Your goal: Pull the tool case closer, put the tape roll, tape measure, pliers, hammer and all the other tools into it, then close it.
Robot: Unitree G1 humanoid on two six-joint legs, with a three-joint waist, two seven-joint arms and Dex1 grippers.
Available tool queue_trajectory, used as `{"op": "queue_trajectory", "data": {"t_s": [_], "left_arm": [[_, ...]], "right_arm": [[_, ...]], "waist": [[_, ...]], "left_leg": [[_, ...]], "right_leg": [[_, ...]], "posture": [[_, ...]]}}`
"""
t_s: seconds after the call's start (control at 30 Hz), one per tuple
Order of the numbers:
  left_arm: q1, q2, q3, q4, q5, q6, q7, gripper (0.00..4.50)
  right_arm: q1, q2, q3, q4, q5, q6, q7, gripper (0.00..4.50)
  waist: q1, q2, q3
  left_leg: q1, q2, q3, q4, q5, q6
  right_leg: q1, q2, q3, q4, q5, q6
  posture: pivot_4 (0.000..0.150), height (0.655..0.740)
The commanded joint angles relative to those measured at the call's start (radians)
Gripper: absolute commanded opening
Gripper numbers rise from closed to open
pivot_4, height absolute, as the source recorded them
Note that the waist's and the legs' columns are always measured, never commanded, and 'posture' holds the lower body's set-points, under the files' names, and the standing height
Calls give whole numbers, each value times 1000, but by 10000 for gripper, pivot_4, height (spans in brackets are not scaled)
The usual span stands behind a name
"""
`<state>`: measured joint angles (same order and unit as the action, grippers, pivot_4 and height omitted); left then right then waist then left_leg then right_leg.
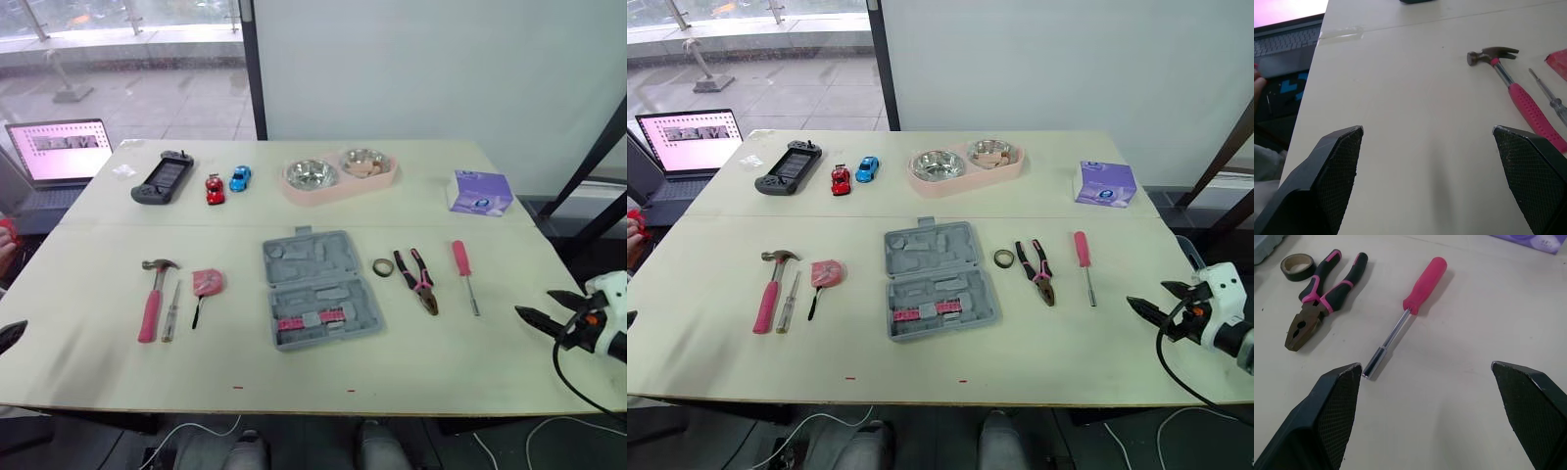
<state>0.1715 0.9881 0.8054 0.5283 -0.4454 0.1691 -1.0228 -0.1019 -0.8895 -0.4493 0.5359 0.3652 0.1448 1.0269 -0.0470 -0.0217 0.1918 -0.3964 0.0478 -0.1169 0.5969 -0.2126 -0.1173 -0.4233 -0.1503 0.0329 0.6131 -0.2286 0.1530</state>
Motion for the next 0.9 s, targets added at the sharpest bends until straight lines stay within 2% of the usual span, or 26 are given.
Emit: {"op": "queue_trajectory", "data": {"t_s": [0.03, 0.73, 0.83, 0.9], "left_arm": [[7, 23, 8, -19, -1, 0, -9, 44508], [5, -9, -9, -74, -14, 23, -7, 44508], [4, -47, -40, -126, -21, 42, 6, 44508], [4, -124, -105, -263, -40, 84, 40, 44508]], "right_arm": [[-10, -21, -12, -2, 2, -17, 6, 45000], [14, -12, -9, -88, 17, 34, -1, 45000], [28, 3, 13, -211, 37, 92, -1, 45000], [9, 48, 44, -363, 93, 191, -32, 45000]], "waist": [[0, 0, 0], [0, 0, 0], [0, 0, 0], [-1, 1, 0]], "left_leg": [[0, 0, 0, 0, 0, 0], [1, 0, 0, 0, 0, 0], [1, 0, 0, 0, 0, 0], [2, 0, 0, 0, 0, 0]], "right_leg": [[0, 0, 0, 0, 0, 0], [1, 0, 0, 0, 0, 0], [1, 0, 0, 0, 0, 0], [2, 0, 0, 0, 0, 0]], "posture": [[1500, 7400], [1500, 7400], [1500, 7400], [1500, 7400]]}}
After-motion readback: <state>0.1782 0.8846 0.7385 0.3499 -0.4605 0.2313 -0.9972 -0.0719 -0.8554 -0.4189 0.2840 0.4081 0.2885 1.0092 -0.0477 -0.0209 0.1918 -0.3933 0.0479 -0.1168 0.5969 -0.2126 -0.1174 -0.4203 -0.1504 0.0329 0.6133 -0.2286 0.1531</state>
